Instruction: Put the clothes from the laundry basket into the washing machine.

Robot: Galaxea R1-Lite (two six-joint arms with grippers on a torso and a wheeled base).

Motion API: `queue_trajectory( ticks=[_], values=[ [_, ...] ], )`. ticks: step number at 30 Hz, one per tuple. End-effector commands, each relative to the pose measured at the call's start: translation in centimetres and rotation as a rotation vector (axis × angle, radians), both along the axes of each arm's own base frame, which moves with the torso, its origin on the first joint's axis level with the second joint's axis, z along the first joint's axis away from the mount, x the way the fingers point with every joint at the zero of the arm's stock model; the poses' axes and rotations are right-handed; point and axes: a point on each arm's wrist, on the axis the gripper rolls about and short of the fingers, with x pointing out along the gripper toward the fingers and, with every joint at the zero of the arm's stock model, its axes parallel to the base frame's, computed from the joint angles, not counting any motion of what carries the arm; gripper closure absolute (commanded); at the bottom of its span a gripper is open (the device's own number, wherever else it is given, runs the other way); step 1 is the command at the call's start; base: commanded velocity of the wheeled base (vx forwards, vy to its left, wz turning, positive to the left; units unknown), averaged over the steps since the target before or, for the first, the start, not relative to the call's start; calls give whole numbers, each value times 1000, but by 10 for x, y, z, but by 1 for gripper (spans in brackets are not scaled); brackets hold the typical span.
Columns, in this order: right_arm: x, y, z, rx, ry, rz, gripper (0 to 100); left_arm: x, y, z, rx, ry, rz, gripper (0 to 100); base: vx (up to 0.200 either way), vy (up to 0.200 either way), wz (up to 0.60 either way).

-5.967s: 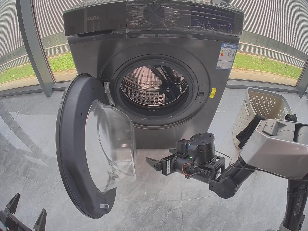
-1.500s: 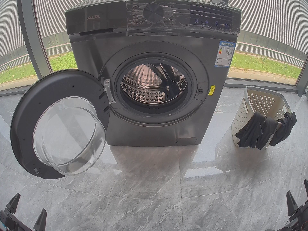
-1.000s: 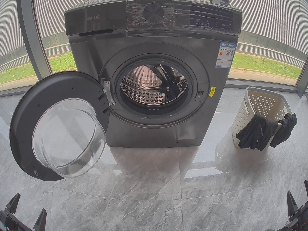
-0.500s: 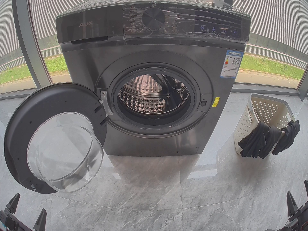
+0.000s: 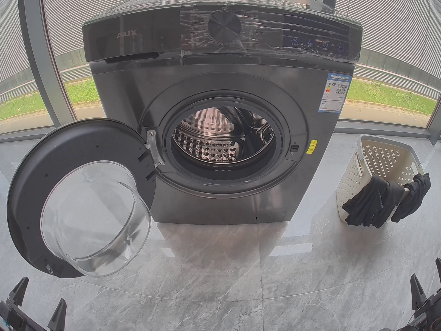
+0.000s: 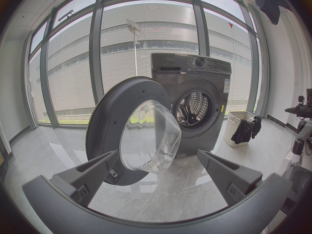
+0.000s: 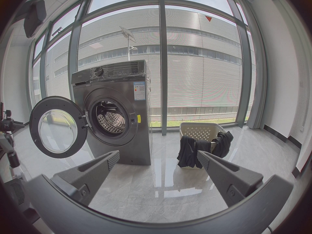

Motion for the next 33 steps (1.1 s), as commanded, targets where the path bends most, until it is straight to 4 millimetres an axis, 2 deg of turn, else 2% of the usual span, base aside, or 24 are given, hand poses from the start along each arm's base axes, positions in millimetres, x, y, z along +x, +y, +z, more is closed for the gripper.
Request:
queue_trajectory(
  ticks=[1, 33],
  values=[
    [0, 0, -5, 0, 6, 1, 0, 0, 0, -5, 0, 1, 0, 0, 0, -200, 0],
    [0, 0, -5, 0, 6, 4, 0, 0, 0, -5, -2, 1, 0, 0, 0, -200, 0]
  ],
)
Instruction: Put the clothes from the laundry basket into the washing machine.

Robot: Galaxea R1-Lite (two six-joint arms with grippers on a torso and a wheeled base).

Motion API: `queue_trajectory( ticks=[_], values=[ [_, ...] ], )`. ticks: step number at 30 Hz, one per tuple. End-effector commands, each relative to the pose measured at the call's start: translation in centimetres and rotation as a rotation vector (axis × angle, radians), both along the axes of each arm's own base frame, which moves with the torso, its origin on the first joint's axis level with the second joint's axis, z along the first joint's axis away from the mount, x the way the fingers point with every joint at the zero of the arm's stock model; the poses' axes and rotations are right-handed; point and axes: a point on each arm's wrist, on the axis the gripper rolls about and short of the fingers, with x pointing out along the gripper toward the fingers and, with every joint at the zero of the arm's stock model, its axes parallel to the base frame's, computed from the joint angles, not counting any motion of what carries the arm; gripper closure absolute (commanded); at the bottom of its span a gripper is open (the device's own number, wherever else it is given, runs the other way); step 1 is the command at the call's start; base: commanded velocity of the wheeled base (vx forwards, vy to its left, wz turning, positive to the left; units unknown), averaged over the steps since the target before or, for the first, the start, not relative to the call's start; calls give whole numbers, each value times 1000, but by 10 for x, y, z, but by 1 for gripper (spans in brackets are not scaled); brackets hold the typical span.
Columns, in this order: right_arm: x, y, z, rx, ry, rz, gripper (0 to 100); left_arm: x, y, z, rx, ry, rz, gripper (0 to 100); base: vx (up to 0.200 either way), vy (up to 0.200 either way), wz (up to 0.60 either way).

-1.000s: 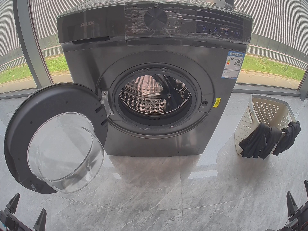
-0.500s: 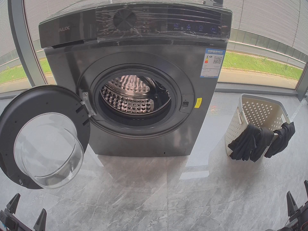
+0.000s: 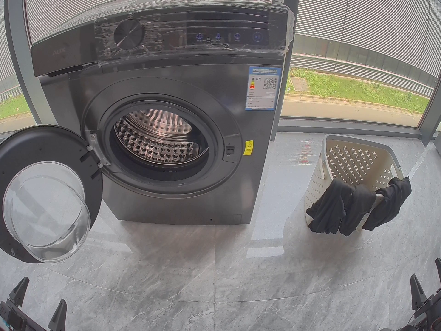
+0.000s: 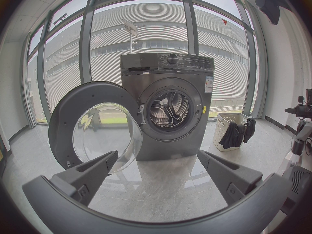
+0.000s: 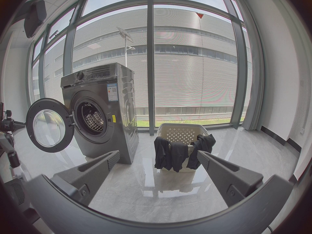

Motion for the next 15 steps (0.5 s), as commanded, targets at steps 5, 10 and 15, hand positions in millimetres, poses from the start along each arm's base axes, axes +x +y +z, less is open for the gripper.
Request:
queue_trajectory(
  ticks=[5, 10, 15],
  values=[
    [0, 0, -5, 0, 3, 0, 0, 0, 0, -5, -2, 0, -1, 0, 0, -200, 0],
    [0, 0, -5, 0, 3, 0, 0, 0, 0, -5, -2, 0, 1, 0, 0, -200, 0],
    [0, 0, -5, 0, 3, 0, 0, 0, 0, -5, -2, 0, -1, 0, 0, -200, 0]
  ],
)
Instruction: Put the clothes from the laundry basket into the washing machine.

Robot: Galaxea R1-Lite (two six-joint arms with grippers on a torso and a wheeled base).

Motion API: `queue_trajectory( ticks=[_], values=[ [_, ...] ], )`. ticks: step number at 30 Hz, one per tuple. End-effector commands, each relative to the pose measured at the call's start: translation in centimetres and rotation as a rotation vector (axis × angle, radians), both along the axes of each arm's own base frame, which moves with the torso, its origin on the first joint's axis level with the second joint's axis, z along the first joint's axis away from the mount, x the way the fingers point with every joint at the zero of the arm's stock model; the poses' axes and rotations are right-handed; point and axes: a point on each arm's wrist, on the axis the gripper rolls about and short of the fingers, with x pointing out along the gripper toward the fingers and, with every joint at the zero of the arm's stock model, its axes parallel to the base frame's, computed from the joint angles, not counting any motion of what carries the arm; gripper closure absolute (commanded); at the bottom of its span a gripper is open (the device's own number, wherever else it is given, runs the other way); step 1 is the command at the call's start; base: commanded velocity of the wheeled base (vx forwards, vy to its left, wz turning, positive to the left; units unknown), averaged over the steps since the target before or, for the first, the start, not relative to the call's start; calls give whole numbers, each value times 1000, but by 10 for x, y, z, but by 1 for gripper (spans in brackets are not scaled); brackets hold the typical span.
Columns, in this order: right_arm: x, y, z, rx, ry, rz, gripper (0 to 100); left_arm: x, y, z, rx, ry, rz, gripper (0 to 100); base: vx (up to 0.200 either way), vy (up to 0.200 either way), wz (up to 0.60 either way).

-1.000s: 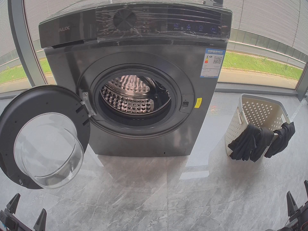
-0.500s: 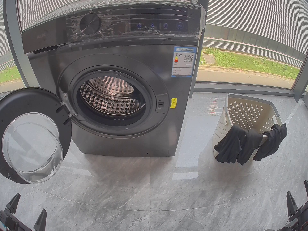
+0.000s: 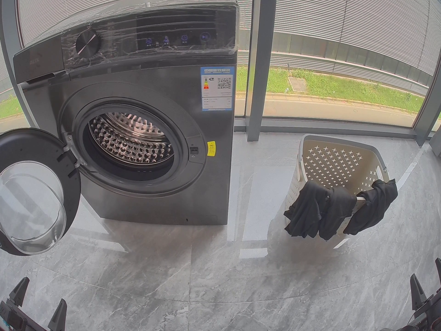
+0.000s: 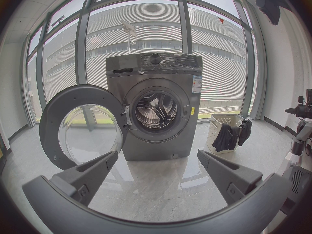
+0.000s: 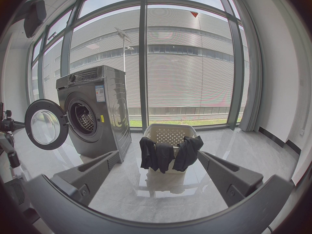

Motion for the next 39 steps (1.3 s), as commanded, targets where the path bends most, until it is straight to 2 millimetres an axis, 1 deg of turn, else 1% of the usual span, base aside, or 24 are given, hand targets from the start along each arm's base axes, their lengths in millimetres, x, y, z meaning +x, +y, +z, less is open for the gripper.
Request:
queue_trajectory(
  ticks=[1, 7, 9, 15, 22, 39],
  values=[
    [0, 0, -5, 0, 3, 0, 0, 0, 0, -5, 0, 0, 0, 0, 0, -200, 0],
    [0, 0, -5, -1, 3, 2, 0, 0, 0, -5, 1, -2, 0, 0, 0, -200, 0],
    [0, 0, -5, -1, 3, 2, 0, 0, 0, -5, 3, -2, 0, 0, 0, 0, 0],
    [0, 0, -5, -3, 3, 2, 0, 0, 0, -5, 3, -2, 0, 0, 0, 0, -600],
    [0, 0, -5, -1, 3, 2, 0, 0, 0, -5, 3, 0, 0, 0, 0, 0, 0],
    [0, 0, -5, -1, 3, 2, 0, 0, 0, -5, 0, 0, 0, 0, 0, -200, 0]
  ],
)
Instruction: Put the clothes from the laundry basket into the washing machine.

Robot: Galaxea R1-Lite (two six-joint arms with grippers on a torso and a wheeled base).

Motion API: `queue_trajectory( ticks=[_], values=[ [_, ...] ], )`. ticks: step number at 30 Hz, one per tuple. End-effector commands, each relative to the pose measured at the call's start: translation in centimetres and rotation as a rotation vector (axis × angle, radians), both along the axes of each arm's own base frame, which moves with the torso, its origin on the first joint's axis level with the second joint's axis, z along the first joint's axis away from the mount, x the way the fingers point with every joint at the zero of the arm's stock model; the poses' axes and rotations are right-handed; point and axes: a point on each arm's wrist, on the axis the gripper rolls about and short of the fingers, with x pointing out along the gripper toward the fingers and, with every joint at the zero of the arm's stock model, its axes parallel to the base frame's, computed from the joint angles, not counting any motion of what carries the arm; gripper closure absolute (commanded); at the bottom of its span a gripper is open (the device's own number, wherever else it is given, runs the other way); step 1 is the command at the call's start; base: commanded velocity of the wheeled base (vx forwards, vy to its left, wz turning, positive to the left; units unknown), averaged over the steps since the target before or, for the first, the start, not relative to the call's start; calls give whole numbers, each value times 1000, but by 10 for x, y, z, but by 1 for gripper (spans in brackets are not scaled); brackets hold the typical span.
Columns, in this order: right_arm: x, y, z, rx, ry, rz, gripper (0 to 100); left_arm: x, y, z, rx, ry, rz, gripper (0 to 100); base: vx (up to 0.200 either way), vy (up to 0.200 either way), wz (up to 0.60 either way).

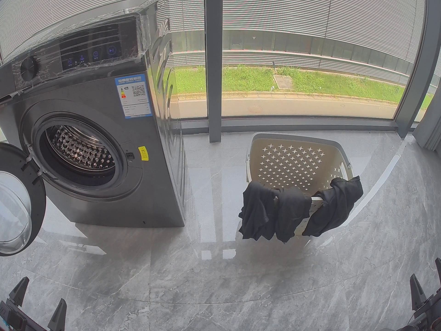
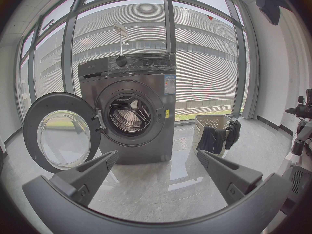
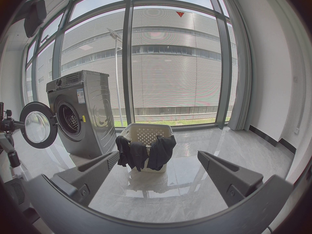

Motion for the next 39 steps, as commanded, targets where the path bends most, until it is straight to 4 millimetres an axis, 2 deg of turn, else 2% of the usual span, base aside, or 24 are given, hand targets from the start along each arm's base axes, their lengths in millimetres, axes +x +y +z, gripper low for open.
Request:
queue_trajectory(
  ticks=[1, 16, 28, 39],
  values=[
    [0, 0, -5, 0, 2, 0, 0, 0, 0, -5, 0, 0, 0, 0, 0, -200, 0],
    [0, 0, -5, 0, 2, 0, 0, 0, 0, -5, 3, -1, 0, 0, 0, -200, 0],
    [0, 0, -5, 0, 2, 0, 0, 0, 0, -5, 2, 1, 0, 0, 0, 0, 0],
    [0, 0, -5, 0, 2, 0, 0, 0, 0, -5, 3, 1, 0, 0, 200, 0, 0]
  ],
)
